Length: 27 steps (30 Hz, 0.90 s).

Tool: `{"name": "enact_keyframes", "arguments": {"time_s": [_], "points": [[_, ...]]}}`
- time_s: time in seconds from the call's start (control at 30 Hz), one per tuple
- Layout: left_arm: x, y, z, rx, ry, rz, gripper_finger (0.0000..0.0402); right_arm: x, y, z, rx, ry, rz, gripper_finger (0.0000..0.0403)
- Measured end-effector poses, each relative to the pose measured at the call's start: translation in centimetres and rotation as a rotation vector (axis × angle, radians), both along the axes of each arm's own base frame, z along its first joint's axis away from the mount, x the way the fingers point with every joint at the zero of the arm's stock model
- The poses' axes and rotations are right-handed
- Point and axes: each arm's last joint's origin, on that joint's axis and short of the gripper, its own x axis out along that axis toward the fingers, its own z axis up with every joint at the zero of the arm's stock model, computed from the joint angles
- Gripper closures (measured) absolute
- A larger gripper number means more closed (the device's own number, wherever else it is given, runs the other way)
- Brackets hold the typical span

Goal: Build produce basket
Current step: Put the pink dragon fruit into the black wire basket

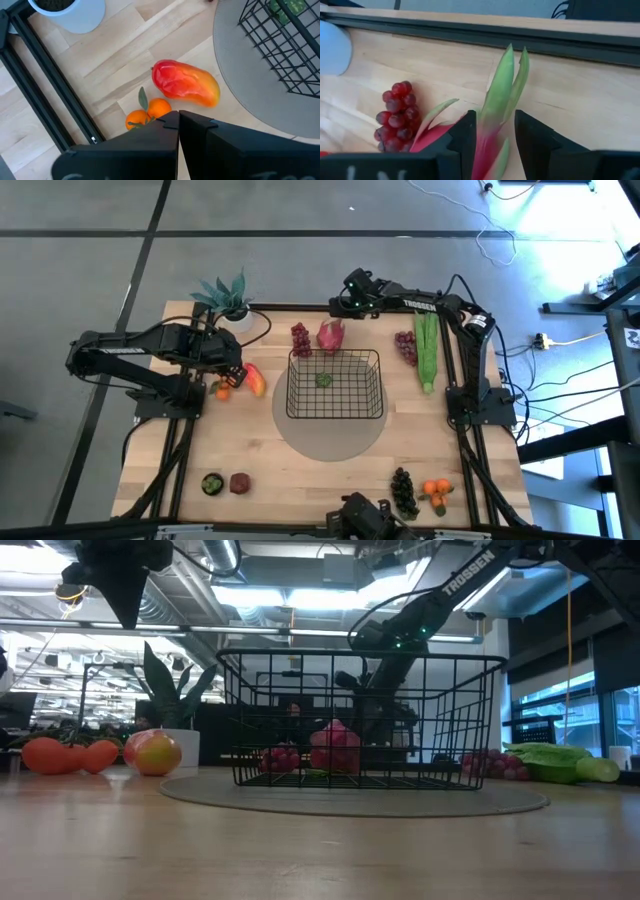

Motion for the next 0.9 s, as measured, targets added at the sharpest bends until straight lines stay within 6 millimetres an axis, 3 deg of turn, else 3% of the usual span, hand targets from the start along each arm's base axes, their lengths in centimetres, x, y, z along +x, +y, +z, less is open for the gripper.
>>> {"name": "enact_keyframes", "arguments": {"time_s": [0.47, 0.9], "points": [[0.0, 0.0, 0.0, -0.001, 0.000, 0.000, 0.0401, 0.7, -0.2, -2.3, 0.037, 0.015, -0.013, 0.0283], [0.0, 0.0, 0.0, -0.001, 0.000, 0.000, 0.0401, 1.1, -0.1, -2.6, 0.146, -0.062, -0.012, 0.0283]]}}
